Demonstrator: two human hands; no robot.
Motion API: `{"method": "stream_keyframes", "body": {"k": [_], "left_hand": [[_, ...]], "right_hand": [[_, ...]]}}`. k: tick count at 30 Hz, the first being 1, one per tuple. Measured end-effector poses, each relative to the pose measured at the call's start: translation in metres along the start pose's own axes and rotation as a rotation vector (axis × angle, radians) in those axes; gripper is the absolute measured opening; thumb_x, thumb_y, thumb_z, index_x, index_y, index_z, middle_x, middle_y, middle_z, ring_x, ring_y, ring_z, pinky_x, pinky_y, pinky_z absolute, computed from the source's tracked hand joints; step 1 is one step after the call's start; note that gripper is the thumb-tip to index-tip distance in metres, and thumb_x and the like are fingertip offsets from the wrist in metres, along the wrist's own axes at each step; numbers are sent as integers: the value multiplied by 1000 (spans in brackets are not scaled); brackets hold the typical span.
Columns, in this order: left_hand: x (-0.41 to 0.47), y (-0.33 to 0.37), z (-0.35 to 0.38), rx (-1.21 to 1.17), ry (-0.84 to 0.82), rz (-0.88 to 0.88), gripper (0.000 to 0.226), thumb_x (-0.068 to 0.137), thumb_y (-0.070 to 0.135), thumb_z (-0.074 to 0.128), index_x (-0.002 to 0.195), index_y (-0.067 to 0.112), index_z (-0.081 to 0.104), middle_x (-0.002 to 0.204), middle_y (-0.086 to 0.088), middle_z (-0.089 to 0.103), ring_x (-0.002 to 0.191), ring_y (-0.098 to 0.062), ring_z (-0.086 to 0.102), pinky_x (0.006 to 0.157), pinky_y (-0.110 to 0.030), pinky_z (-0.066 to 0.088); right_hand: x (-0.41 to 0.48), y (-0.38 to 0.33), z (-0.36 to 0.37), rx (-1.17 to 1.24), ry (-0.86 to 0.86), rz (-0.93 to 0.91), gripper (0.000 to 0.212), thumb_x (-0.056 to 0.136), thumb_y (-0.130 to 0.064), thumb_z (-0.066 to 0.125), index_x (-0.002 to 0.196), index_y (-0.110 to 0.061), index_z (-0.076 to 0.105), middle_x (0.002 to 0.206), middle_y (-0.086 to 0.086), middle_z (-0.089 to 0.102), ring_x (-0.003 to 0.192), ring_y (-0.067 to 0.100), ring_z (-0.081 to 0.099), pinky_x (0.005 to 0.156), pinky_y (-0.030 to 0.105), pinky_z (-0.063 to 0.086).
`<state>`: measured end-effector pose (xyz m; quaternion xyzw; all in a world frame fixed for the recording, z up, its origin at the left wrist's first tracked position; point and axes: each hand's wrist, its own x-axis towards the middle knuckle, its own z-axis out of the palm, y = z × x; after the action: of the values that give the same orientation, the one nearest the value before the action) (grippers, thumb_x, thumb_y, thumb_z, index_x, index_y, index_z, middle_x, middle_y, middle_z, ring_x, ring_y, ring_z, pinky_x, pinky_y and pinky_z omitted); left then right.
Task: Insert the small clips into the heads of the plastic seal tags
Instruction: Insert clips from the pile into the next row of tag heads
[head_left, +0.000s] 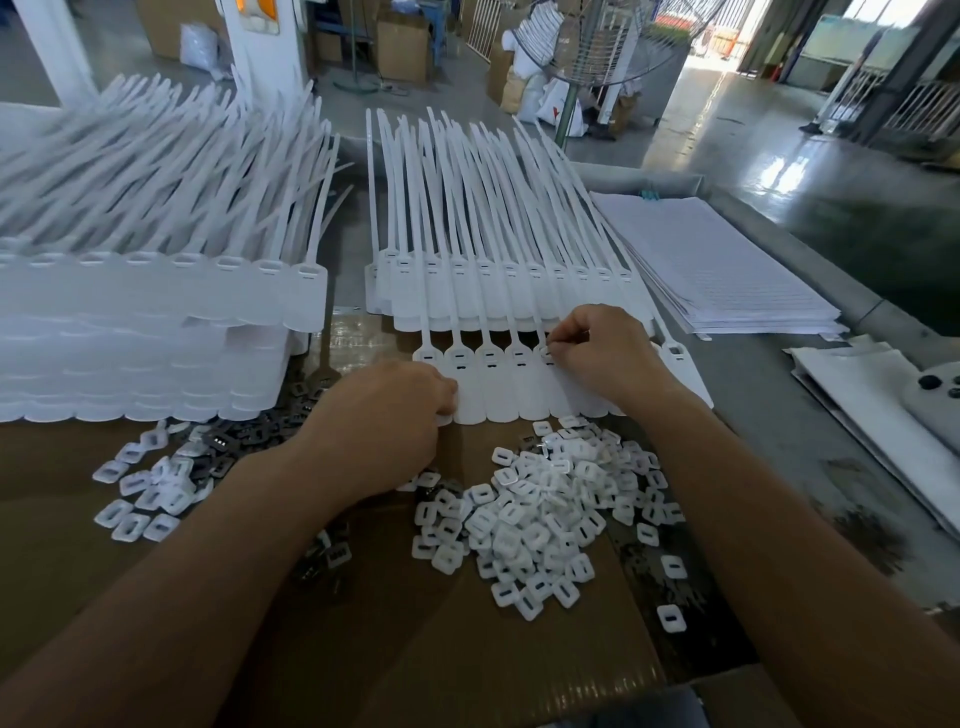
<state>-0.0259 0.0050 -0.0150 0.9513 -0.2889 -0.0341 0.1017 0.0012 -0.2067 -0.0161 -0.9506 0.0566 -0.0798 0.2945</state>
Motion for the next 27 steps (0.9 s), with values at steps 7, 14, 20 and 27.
{"method": "stream_keyframes", "body": {"k": [7,14,20,27], "left_hand": [[0,-1,-1,4,0,6,42,78,2,43,115,14,60,124,-1,56,112,-16,51,94,-35,45],[1,0,-1,17,4,-3,44,79,2,43,117,16,59,125,1,55,114,-16,49,95,-36,44],[2,1,-3,20,-11,-14,46,79,1,44,120,18,58,126,2,54,117,-16,47,97,-36,43],[1,2,-4,6,-6,-18,45,81,2,42,121,18,57,127,2,54,117,-17,47,97,-36,43]], "right_hand": [[2,-1,4,-47,-17,-31,14,85,-6,56,79,-18,55,82,-8,52,85,10,47,73,24,37],[8,0,1,-58,-70,-17,27,84,-4,55,68,-25,51,76,-18,48,73,1,45,56,12,31],[9,-1,-3,-80,-114,-65,18,84,-2,57,73,-16,55,79,-6,55,77,8,50,67,21,39],[2,-1,-1,-172,-73,-149,9,86,-2,53,83,-10,58,86,-2,52,83,12,49,72,22,37]]}}
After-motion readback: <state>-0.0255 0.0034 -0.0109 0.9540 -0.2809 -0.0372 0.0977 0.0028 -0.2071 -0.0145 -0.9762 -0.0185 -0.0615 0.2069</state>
